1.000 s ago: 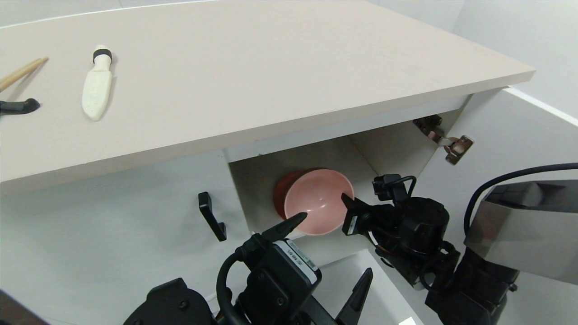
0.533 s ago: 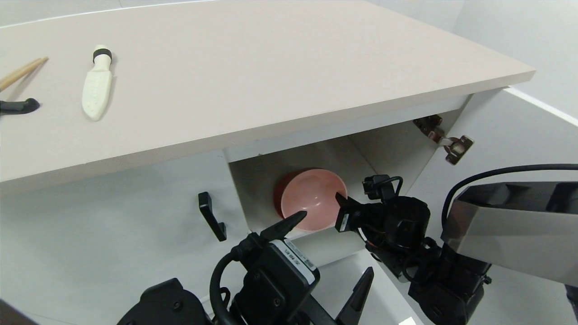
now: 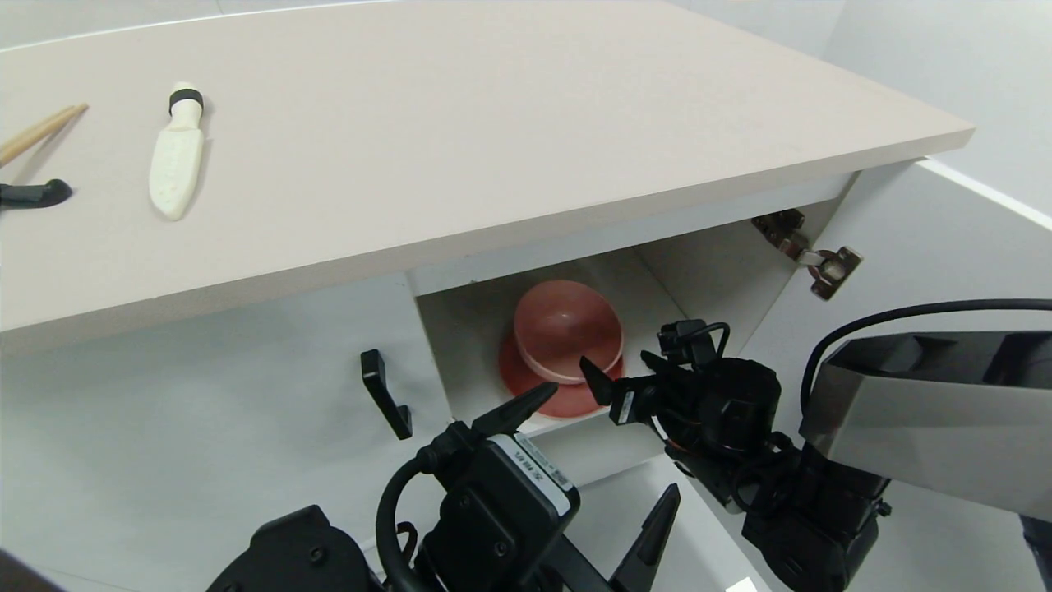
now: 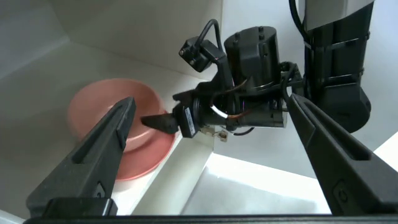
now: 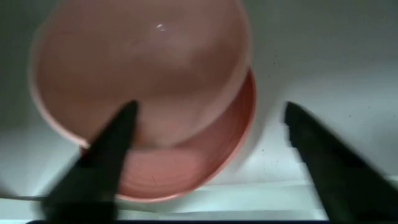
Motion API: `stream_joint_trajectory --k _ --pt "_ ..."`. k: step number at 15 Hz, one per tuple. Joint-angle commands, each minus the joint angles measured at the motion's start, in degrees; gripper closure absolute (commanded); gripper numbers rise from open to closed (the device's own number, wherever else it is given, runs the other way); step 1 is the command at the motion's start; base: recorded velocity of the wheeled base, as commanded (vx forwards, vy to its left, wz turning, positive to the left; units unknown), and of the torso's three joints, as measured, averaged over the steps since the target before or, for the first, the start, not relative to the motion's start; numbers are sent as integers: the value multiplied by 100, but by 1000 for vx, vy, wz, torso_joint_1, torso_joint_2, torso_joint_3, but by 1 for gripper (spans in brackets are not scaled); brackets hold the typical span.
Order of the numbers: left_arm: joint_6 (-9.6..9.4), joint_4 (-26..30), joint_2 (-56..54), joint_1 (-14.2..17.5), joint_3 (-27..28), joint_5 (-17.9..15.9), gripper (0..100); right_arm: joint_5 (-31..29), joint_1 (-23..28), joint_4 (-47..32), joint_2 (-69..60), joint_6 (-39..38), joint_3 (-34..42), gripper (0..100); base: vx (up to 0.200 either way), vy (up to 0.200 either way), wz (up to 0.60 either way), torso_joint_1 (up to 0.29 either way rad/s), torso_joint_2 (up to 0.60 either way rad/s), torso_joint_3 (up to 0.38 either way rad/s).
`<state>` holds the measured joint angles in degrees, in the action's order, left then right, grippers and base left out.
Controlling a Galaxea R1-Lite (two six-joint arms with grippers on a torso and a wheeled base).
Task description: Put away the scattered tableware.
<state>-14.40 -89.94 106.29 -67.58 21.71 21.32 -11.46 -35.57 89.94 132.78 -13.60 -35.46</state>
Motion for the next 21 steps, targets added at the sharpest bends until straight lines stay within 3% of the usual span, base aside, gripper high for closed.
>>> stream_joint_trajectory --k 1,5,7,8,9,15,19,21 --pt "-2 -6 15 0 0 4 0 -14 -2 6 -103 7 -13 0 0 0 0 0 0 0" --pt "-2 -6 -21 0 -18 4 0 -23 -161 6 -1395 279 505 0 0 0 0 0 0 0" --pt "7 -6 -91 0 -123 12 0 -67 -284 6 -1773 499 1314 0 0 0 0 0 0 0" --pt "7 -6 -91 0 -123 12 0 -67 -284 6 -1773 499 1314 0 0 0 0 0 0 0" --pt "7 -6 -152 -44 -352 12 0 -85 -451 6 -2177 499 2017 0 0 0 0 0 0 0" --pt "25 -6 -416 -176 -870 12 0 -102 -565 6 -3021 517 3423 0 0 0 0 0 0 0" --pt "-2 -6 -653 -167 -1345 12 0 -208 -600 6 -3030 526 3546 0 0 0 0 0 0 0" --pt "7 -6 -952 -167 -1626 21 0 -208 -591 6 -3021 517 3546 0 -200 200 0 0 0 2"
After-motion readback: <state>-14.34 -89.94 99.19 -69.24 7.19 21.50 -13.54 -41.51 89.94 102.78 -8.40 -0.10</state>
